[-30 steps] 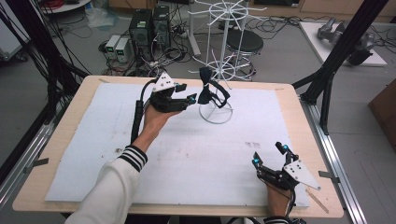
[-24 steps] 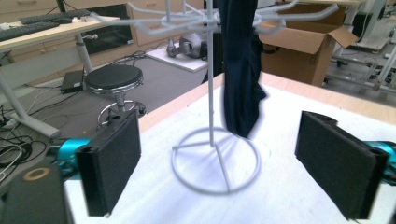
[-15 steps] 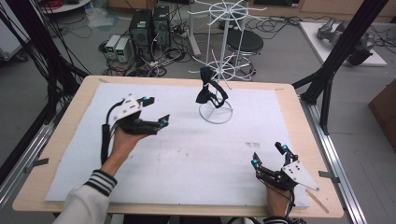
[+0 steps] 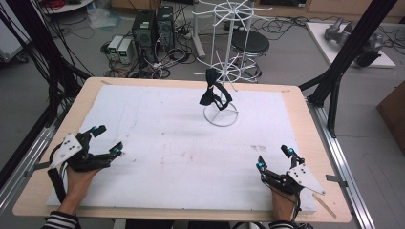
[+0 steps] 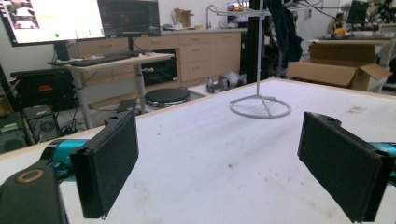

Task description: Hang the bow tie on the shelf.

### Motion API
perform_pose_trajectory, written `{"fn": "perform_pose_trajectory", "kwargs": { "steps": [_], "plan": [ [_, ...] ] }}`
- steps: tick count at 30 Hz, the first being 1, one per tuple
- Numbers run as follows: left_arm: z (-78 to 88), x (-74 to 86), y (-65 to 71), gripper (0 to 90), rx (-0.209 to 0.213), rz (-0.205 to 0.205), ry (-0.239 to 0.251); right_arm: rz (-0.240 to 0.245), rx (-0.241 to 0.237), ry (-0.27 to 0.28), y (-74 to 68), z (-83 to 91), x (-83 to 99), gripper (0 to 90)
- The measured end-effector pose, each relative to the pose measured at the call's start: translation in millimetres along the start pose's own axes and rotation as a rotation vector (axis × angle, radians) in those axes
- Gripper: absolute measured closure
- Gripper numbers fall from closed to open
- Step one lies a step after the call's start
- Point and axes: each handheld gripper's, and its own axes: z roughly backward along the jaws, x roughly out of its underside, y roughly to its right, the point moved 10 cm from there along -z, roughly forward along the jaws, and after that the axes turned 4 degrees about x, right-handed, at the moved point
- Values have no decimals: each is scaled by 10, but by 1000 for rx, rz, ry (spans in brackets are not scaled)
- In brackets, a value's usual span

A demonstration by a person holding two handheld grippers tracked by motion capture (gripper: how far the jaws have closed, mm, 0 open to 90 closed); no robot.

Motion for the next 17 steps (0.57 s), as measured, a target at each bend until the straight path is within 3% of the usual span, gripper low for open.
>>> {"fn": "perform_pose_trajectory", "kwargs": {
  "steps": [2,6,17],
  "plan": [
    [65,102,-14,121,-19,-14,-3,9,-2,3,1,-5,-3,118],
    [99,230,-29,120,-43,32,18,15,-1,-4,-11,-5,2,118],
    [111,219,-36,120,-82,18,38,6,3,-3,-1,-4,3,118]
  ]
}}
